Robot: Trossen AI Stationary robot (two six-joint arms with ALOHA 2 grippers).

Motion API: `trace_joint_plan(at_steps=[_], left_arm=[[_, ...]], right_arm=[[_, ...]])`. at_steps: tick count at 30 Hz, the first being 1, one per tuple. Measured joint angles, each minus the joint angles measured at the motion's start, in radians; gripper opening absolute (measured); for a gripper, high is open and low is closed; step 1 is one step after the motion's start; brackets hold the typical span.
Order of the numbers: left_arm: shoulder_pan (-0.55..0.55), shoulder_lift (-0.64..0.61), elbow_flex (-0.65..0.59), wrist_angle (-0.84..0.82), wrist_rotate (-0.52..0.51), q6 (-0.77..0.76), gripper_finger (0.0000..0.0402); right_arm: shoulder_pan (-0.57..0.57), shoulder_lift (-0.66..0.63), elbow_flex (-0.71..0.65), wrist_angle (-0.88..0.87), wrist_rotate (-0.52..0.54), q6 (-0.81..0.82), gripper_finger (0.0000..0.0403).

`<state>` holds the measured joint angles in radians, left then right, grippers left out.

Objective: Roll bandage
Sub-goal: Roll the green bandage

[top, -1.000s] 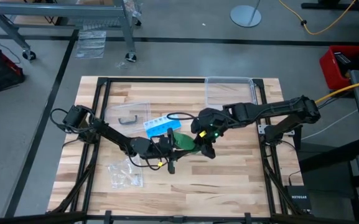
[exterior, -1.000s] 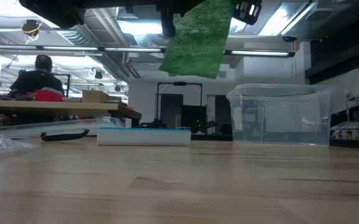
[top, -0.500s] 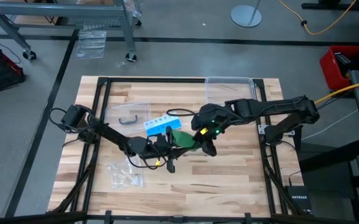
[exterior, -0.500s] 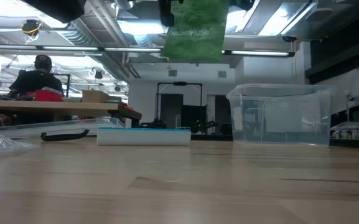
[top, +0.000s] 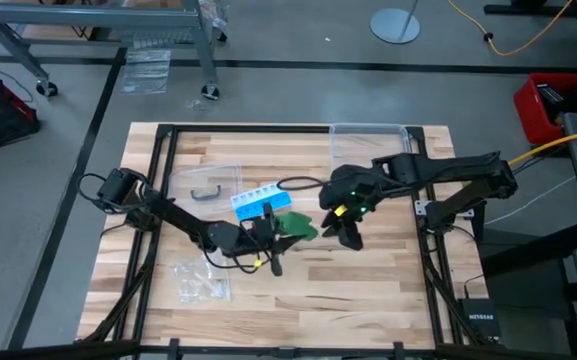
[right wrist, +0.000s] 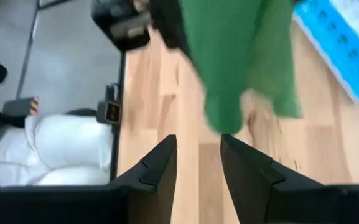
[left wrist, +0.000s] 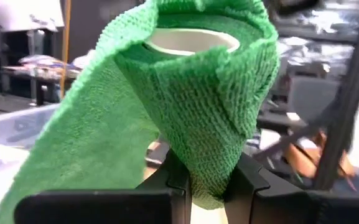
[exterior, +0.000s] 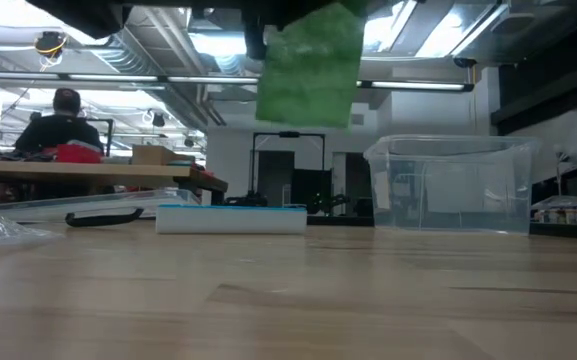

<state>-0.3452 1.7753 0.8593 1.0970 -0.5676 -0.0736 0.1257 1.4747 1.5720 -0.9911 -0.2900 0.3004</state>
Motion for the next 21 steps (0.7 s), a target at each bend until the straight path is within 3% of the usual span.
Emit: trace_joint_plan(at_steps=[5,13,21], left_arm=[[-0.002,0.003,-0.001,-0.004,0.006,-0.036,0.0044],[-0.015,0.001,0.0,-0.008,0.016,-0.138,0.0044],[-0.035,0.001,0.001,-0.018,0.017,-0.211,0.0043]], right_arm=[[0.0,-0.04,0.001,-0.099,0.024,-0.037,0.0129],[0.0,-0.067,-0.001,-0.268,0.25,-0.073,0.0129],[0.0,-0.071,-0.004,-0.337,0.344,-0.118,0.0129]])
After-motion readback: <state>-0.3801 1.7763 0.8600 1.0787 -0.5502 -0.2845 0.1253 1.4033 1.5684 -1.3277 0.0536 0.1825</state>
